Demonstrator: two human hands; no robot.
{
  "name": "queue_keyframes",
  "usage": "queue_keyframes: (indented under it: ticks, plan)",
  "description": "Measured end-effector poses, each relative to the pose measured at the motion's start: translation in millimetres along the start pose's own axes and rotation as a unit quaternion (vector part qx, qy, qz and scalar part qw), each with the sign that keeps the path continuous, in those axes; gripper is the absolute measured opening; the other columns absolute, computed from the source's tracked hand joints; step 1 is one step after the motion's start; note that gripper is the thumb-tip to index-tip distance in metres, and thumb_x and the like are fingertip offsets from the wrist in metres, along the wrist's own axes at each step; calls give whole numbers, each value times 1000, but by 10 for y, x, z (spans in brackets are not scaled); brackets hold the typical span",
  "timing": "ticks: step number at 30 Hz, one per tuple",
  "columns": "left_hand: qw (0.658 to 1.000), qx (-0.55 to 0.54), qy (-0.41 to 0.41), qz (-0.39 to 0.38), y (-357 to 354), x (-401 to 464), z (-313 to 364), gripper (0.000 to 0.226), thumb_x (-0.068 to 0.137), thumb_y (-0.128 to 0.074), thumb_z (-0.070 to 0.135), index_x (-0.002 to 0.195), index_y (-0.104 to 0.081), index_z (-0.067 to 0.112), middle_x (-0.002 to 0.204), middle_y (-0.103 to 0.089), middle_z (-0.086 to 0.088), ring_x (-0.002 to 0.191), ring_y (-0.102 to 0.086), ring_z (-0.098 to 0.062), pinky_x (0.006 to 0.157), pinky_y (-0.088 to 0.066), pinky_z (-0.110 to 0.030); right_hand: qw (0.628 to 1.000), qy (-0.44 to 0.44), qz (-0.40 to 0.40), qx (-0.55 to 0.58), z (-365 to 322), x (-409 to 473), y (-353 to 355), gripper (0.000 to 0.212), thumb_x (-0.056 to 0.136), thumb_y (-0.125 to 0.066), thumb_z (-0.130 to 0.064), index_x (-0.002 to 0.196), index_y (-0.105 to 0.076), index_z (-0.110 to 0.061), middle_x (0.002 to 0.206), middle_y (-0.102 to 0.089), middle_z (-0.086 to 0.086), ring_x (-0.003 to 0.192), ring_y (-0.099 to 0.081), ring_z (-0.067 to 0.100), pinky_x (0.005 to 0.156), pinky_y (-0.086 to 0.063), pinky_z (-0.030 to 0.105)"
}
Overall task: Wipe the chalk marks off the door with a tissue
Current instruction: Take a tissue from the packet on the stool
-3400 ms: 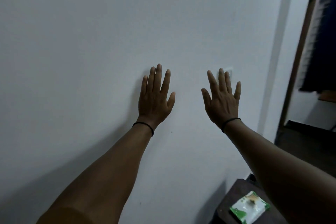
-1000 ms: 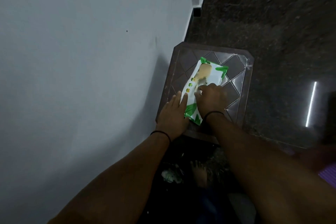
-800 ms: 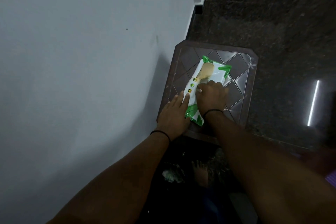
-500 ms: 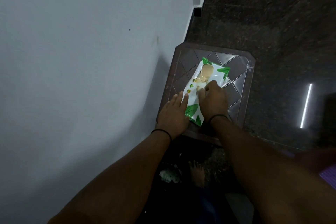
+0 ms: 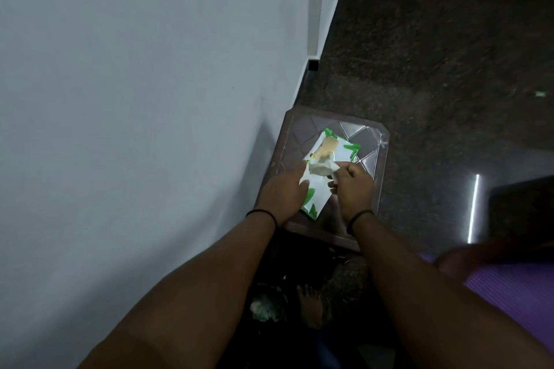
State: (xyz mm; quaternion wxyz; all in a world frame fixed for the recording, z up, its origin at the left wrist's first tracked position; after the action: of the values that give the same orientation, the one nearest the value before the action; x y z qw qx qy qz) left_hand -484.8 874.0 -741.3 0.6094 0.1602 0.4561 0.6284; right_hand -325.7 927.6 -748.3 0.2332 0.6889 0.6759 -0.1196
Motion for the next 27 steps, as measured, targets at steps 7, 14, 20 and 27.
queue_keyframes:
  ticks: [7,14,20,27]
  plan:
    - [953,-296,43,44,710,-393,297,33,94,-61,16,127,-65,11,97,-69,-5,89,-70,-28,86,-57,-42,995,5,-94,33,-588,-546,-155,23,92,-43,-1,81,-62,-5,66,-61,13,50,-49,17,49,-37,25]
    - [952,-271,-10,140,1741,-1241,566,8,87,-71,12,84,-77,8,71,-72,-7,60,-64,-11,60,-51,-27,982,88,-164,11,-1429,-1421,-176,26,99,-55,-30,87,-66,-10,73,-68,7,56,-57,16,50,-42,24]
    - [937,-306,-59,160,2373,-1992,1023,8,81,-70,5,85,-78,6,89,-74,0,81,-65,-10,76,-53,-28,975,192,-107,14,-2235,-2228,103,20,96,-58,-11,80,-67,-3,72,-66,12,60,-61,21,52,-49,28]
    - [899,-388,-122,163,2833,-2710,1581,17,85,-72,17,78,-72,1,88,-72,-16,77,-66,-18,67,-57,-31,956,264,-98,75,-2968,-3075,440,16,96,-52,-4,87,-65,0,82,-64,13,73,-59,20,60,-52,31]
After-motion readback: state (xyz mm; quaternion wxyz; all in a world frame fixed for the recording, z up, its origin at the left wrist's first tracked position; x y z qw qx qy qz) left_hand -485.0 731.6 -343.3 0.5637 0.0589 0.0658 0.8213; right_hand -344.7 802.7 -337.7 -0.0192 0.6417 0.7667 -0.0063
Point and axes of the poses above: each hand's wrist, its own x-axis towards the middle knuckle, its own y-axis out of the back of the hand, z = x × y, the point moved 9 cm from there along x, towards the middle knuckle
